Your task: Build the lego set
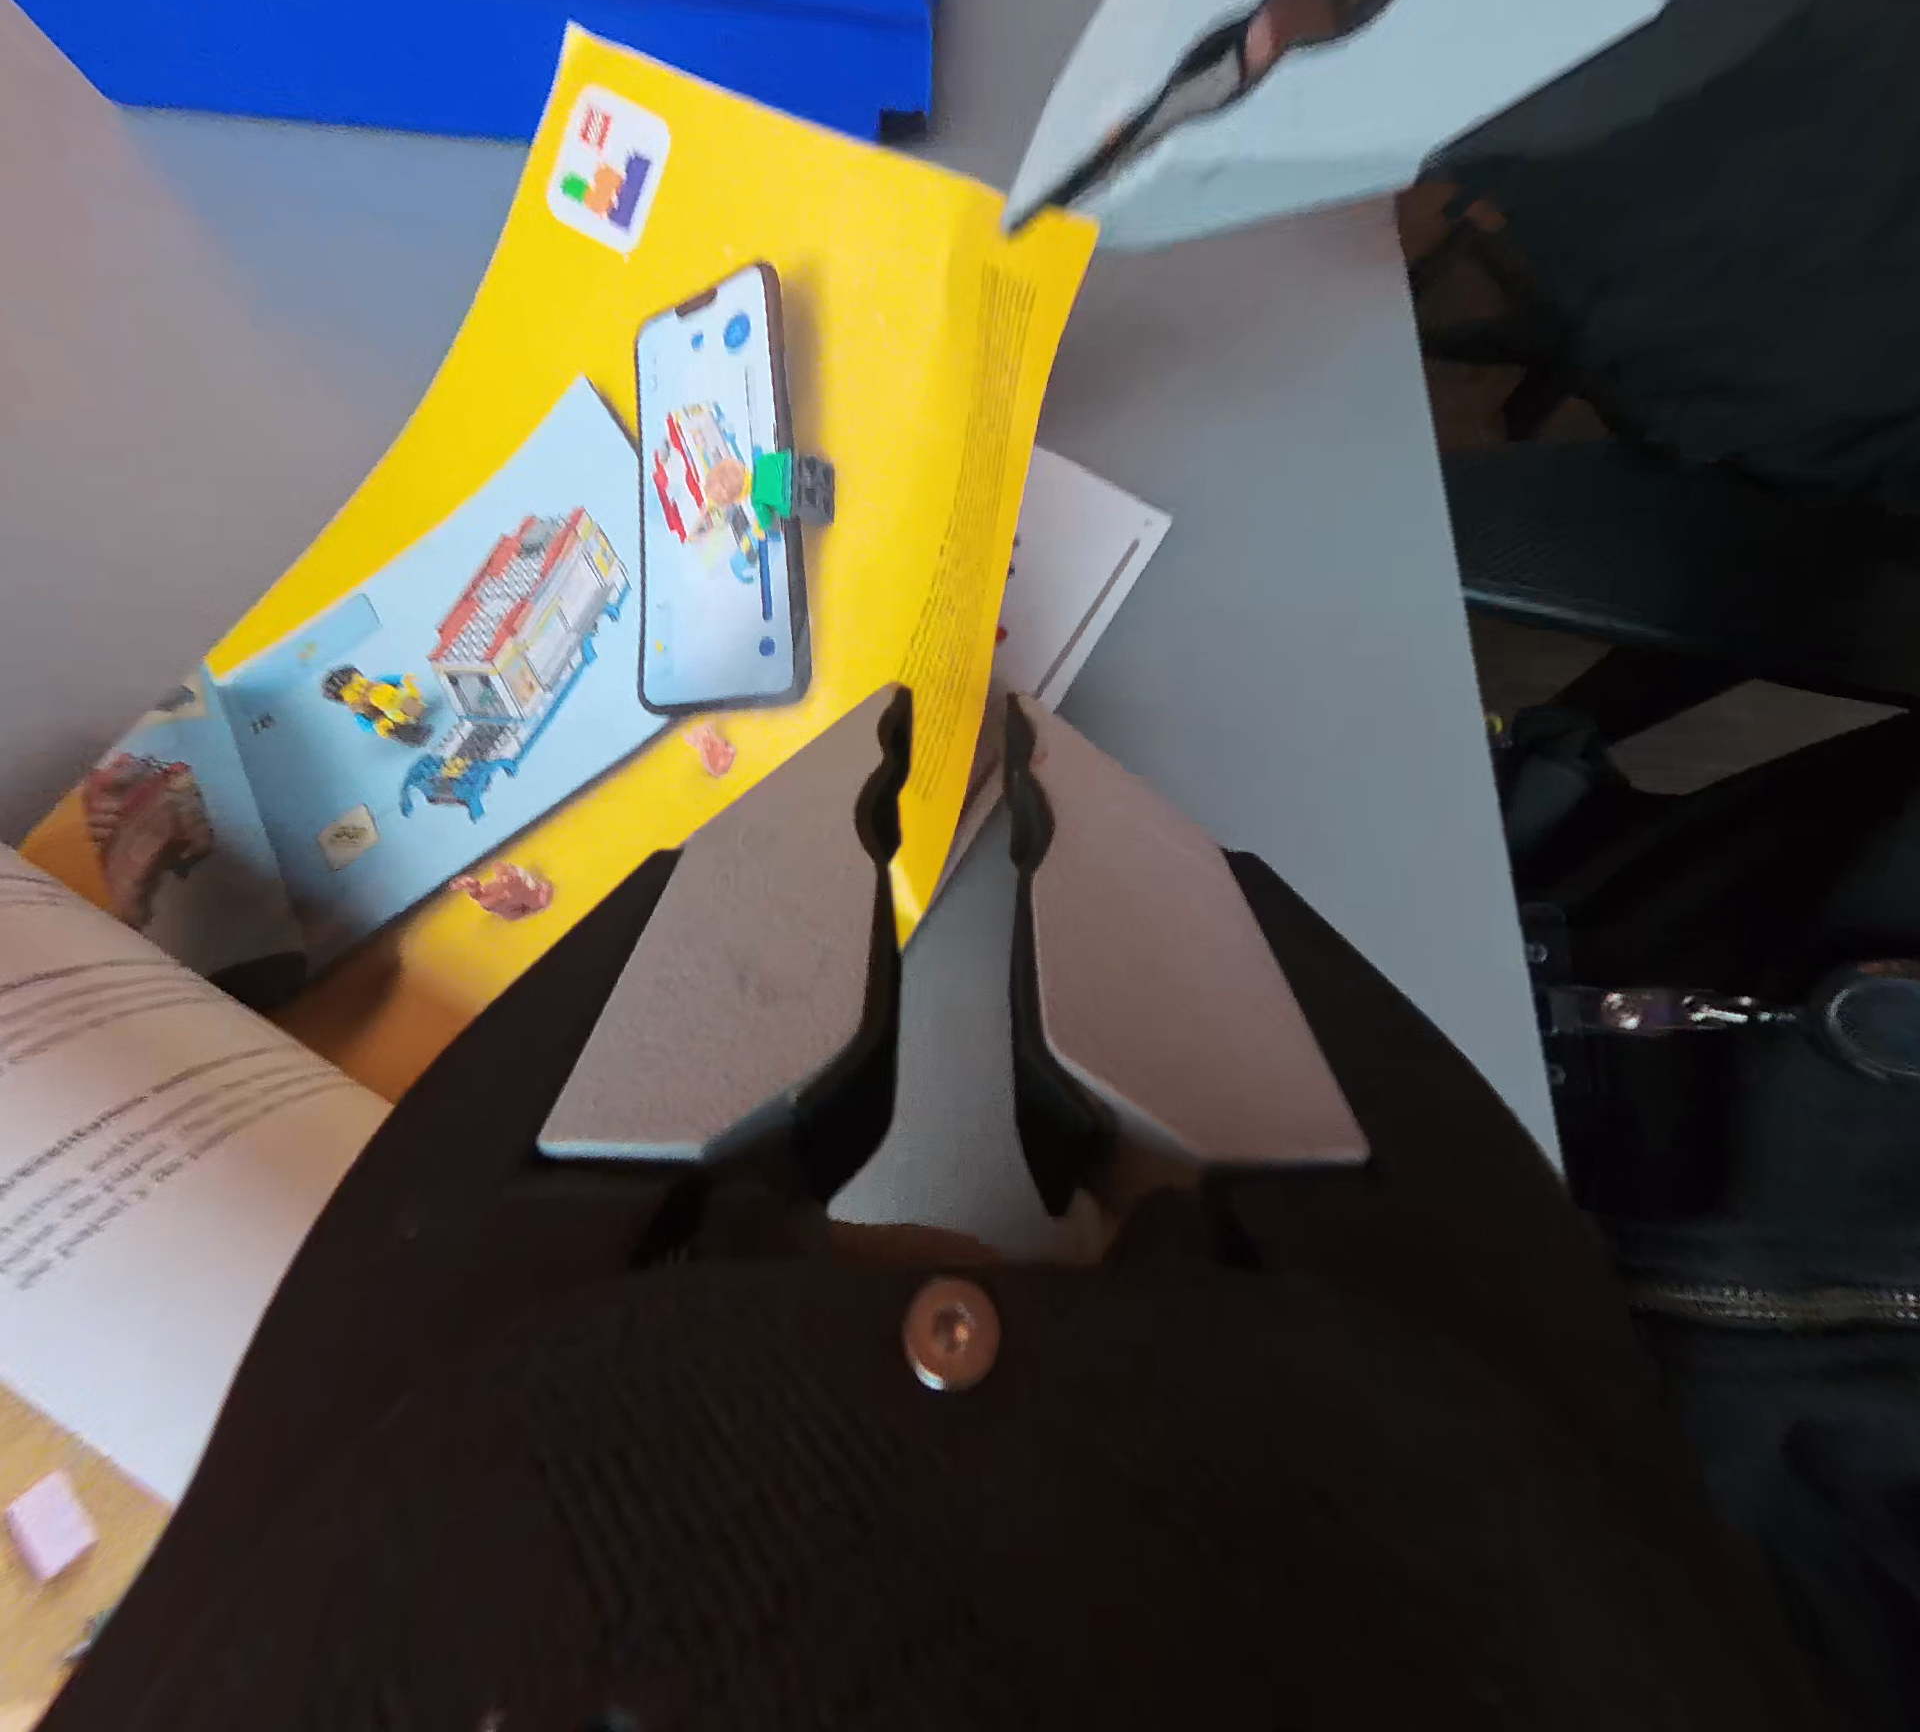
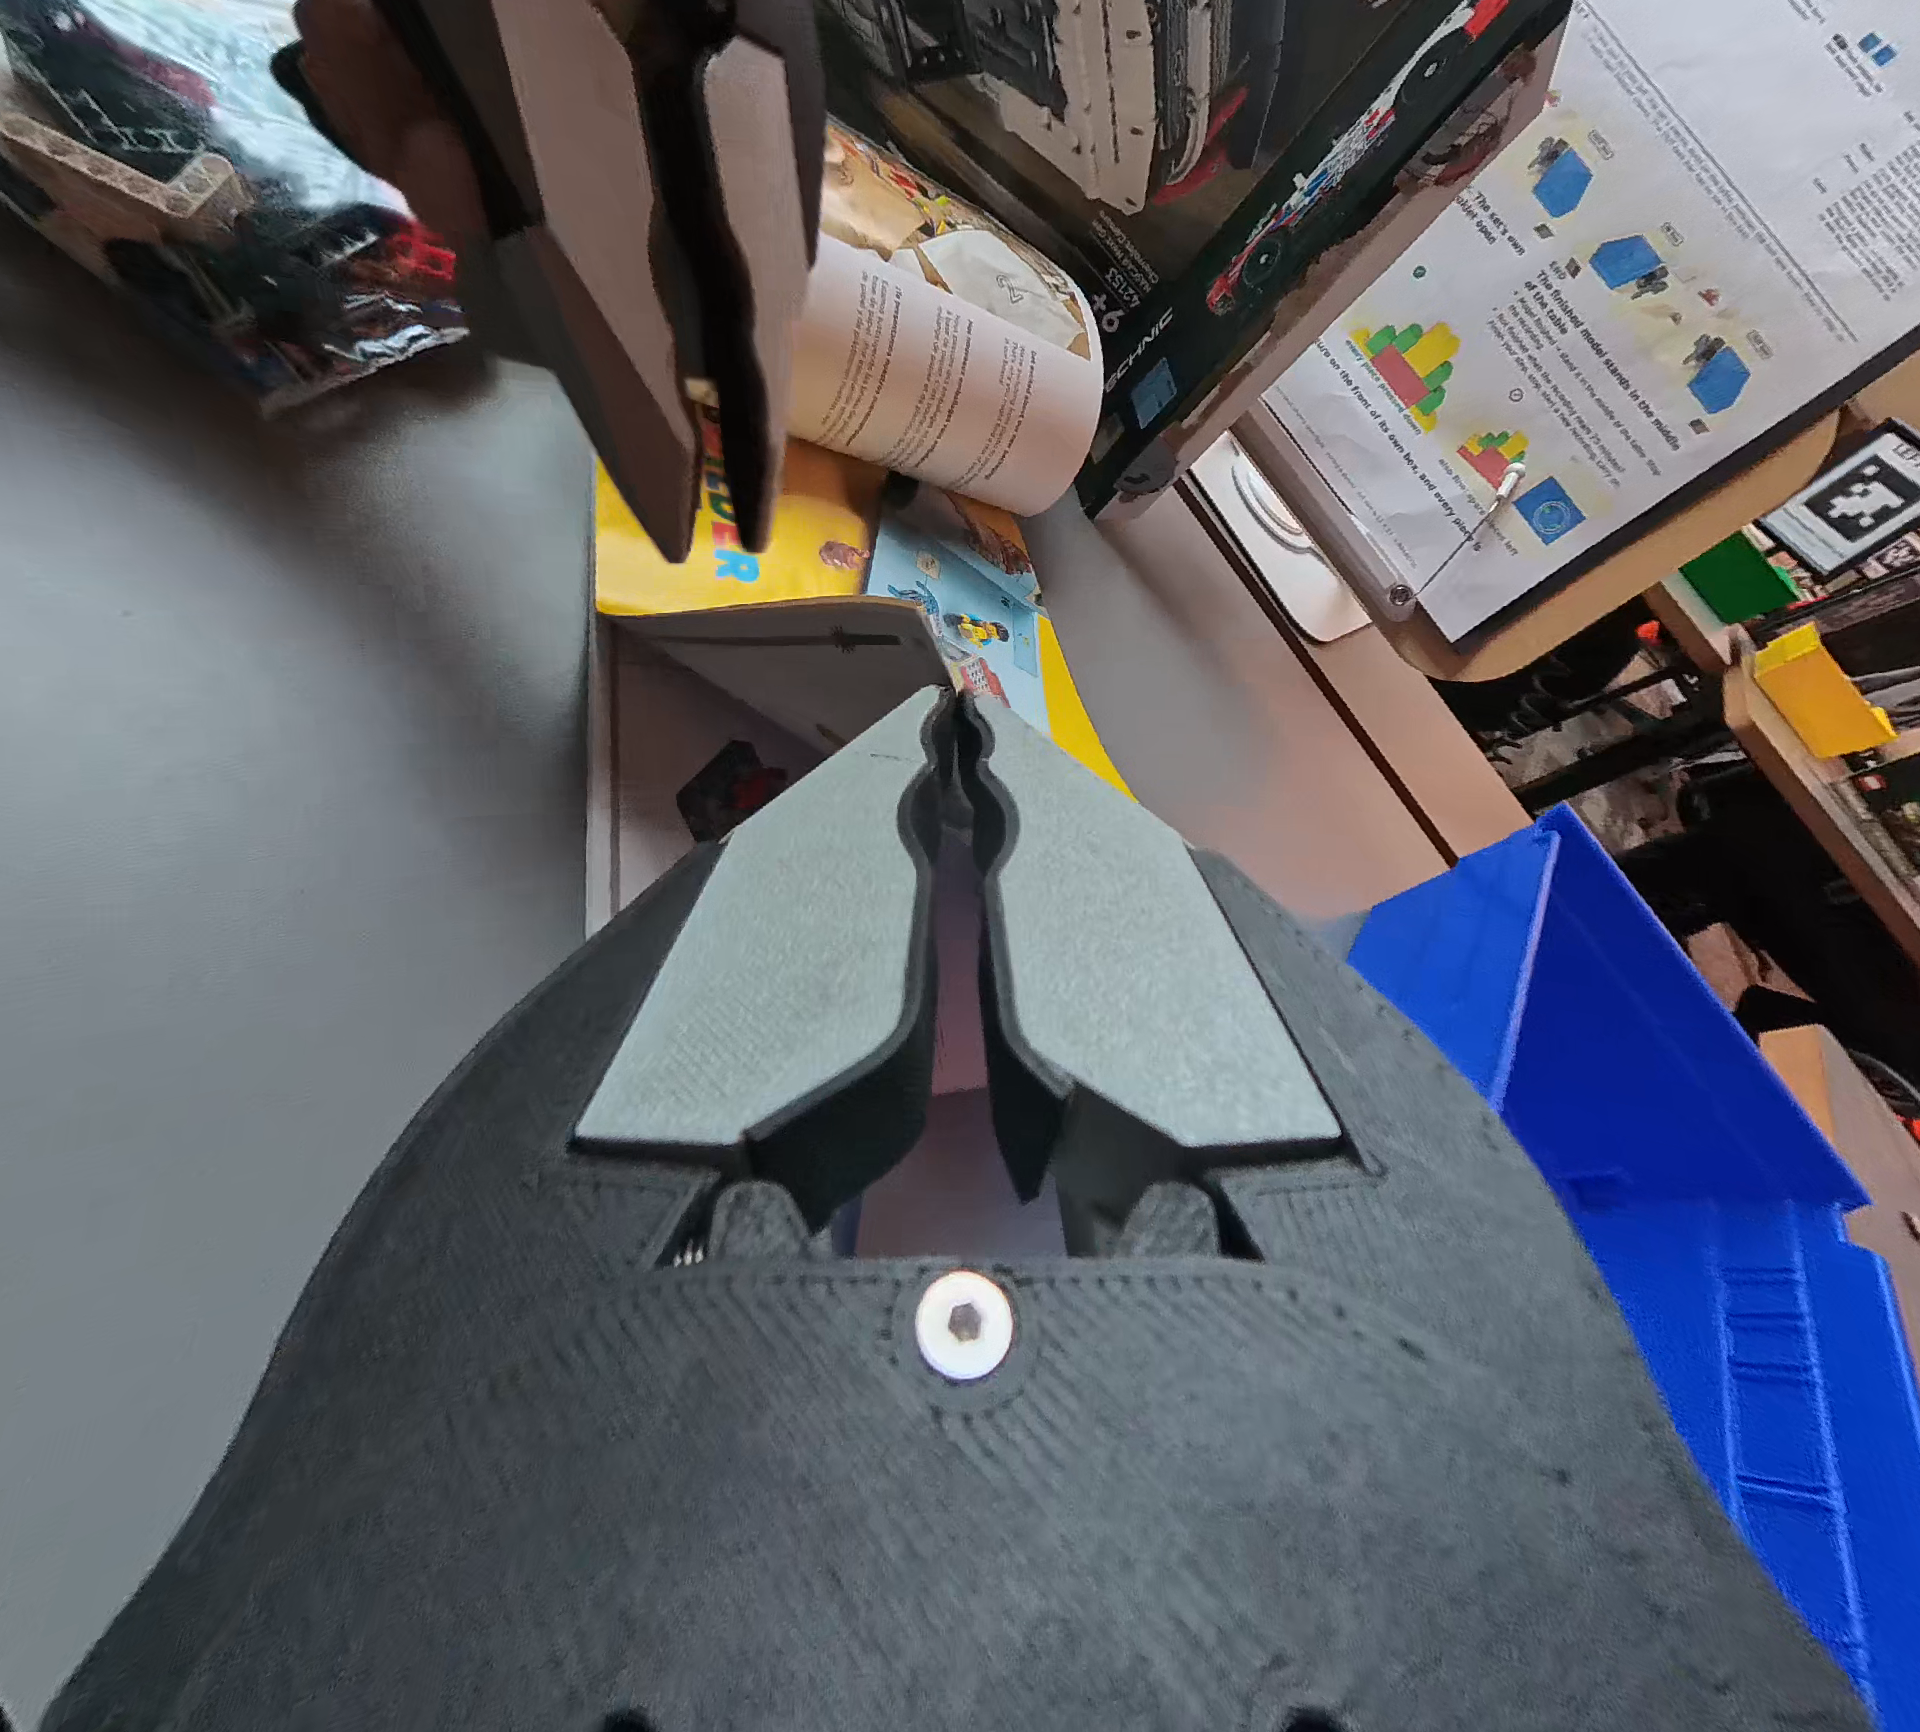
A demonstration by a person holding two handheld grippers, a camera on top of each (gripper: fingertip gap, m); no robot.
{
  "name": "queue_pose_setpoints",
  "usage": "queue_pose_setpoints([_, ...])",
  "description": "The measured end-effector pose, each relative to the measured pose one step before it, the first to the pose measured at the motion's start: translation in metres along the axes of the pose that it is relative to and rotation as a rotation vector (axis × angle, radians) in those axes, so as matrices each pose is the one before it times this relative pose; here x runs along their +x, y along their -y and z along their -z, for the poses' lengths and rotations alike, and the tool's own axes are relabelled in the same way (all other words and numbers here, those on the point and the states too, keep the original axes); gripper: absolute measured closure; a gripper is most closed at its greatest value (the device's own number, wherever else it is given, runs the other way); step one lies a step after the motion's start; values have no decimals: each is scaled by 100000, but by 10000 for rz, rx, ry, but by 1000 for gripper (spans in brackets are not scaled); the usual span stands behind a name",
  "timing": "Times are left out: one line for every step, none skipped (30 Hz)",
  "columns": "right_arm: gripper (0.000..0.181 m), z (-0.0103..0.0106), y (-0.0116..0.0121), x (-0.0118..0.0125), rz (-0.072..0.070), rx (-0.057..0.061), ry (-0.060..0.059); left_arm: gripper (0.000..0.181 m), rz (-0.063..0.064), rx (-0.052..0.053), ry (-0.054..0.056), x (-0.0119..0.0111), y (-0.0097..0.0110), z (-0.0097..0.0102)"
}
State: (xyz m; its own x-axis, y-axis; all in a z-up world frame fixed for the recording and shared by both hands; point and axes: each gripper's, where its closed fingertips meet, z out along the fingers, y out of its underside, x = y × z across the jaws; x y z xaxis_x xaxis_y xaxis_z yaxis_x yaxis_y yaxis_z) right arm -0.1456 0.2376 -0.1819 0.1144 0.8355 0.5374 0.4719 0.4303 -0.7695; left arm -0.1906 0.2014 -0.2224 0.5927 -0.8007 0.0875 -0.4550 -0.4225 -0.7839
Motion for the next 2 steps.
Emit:
queue_pose_setpoints([181,61,-3,-13,-82,59,35,166,-32,179,-44,131,836,192])
queue_pose_setpoints([181,16,10,-22,-78,49,30,166,-79,162,-101,247,804,51])
